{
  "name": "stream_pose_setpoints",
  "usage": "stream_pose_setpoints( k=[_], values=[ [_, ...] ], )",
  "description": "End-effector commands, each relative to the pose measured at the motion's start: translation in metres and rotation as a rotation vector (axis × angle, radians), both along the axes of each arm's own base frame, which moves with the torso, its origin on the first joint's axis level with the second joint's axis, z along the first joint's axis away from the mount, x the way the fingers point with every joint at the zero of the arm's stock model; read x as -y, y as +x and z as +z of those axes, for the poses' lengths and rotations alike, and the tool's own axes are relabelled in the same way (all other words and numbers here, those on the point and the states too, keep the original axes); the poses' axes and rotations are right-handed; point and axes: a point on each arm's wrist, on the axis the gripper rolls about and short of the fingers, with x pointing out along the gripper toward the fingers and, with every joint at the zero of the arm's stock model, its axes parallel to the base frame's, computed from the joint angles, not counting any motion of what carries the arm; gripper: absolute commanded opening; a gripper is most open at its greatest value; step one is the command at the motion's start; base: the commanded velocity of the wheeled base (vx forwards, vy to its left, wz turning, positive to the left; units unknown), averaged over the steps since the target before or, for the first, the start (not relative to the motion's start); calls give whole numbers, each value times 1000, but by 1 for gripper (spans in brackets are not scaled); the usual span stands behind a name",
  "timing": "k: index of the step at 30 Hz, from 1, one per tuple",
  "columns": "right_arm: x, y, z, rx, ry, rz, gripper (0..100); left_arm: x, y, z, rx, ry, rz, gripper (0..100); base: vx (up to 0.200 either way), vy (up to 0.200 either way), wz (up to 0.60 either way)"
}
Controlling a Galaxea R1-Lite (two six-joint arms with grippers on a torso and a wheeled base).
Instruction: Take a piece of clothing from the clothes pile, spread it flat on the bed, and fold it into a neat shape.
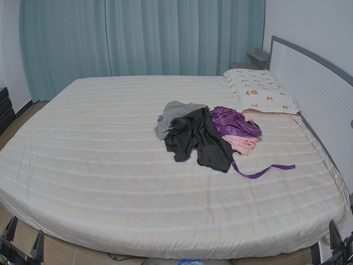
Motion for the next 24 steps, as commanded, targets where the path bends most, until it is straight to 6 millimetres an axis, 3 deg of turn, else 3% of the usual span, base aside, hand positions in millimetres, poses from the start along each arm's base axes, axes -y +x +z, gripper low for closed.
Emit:
stream_pose_setpoints(
  k=[1, 2, 3, 7, 13, 16, 17, 18, 19, 20, 21, 22, 24],
  values=[
    [0, -8, 51, 123, 52, 20, 100, 0, 0, -5, -1, 0, 1, 100, 0, 0, 0],
    [0, -8, 51, 123, 52, 20, 100, 0, 0, -5, -1, 0, 1, 100, 0, 0, 0],
    [0, 2, 61, 49, 76, 39, 100, 0, 0, -5, -1, 0, 1, 100, 0, 0, 0],
    [-3, 40, 61, -223, 103, 148, 100, 0, 0, -5, -1, 0, 1, 100, 0, 0, 0],
    [-20, 131, 58, -570, 236, 239, 100, 0, 0, -5, -1, 0, 1, 100, 0, 0, 0],
    [-28, 176, 44, -624, 254, 245, 100, 0, 0, -5, -1, 0, 1, 100, 0, 0, 0],
    [-28, 176, 44, -624, 254, 245, 100, 0, 0, -5, -1, 0, 1, 100, 0, 0, 0],
    [-33, 208, 36, -629, 271, 238, 100, 0, 0, -5, -1, 0, 1, 100, 0, 0, 0],
    [-34, 211, 36, -628, 272, 236, 100, 0, 0, -5, -1, 0, 1, 100, 0, 0, 0],
    [-39, 243, 26, -632, 302, 214, 100, 0, 0, -5, -1, 0, 1, 100, 0, 0, 0],
    [-41, 259, 20, -630, 322, 200, 100, 0, 0, -5, -1, 0, 1, 100, 0, 0, 0],
    [-41, 259, 20, -630, 322, 200, 100, 0, 0, -5, -1, 0, 1, 100, 0, 0, 0],
    [-48, 300, 1, -632, 354, 150, 100, 0, 0, -5, -1, 0, 1, 100, 0, 0, 0]
  ],
)
